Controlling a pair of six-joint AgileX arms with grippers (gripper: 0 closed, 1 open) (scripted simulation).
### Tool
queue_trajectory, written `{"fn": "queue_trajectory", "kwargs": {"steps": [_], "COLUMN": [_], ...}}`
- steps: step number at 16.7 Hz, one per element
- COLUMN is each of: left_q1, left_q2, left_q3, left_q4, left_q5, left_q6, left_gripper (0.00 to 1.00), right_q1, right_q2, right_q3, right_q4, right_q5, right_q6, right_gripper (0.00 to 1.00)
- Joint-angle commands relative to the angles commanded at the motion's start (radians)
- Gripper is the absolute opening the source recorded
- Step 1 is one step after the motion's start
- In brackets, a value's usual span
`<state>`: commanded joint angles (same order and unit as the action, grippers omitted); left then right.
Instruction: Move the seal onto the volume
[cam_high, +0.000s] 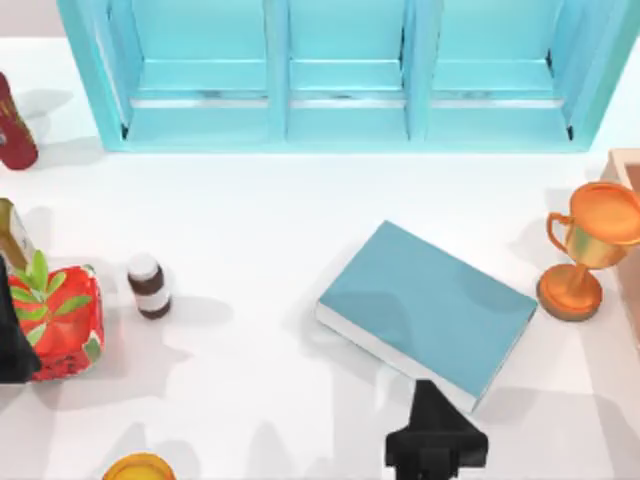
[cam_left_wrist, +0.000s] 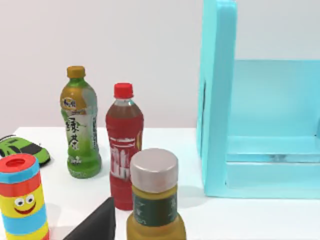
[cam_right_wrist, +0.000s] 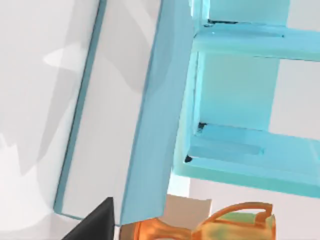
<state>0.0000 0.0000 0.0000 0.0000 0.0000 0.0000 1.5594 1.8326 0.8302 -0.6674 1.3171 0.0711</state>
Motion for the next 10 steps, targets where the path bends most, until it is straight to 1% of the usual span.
{"fn": "queue_trajectory", "kwargs": {"steps": [3, 10], "left_q1": [0.0, 0.0], "left_q2": [0.0, 0.0], "left_q3": [0.0, 0.0], "left_q4": [0.0, 0.0], "left_q5": [0.0, 0.0], "left_q6": [0.0, 0.0], "left_gripper": [1.0, 1.0], "right_q1": [-0.029, -0.039], "right_q2": [-0.031, -0.03], "right_q3": [-0.002, 0.001], "right_q4": [-0.073, -0.083], "right_q5": [-0.015, -0.025], "right_q6": [0.059, 0.058], "right_gripper": [1.0, 1.0]}}
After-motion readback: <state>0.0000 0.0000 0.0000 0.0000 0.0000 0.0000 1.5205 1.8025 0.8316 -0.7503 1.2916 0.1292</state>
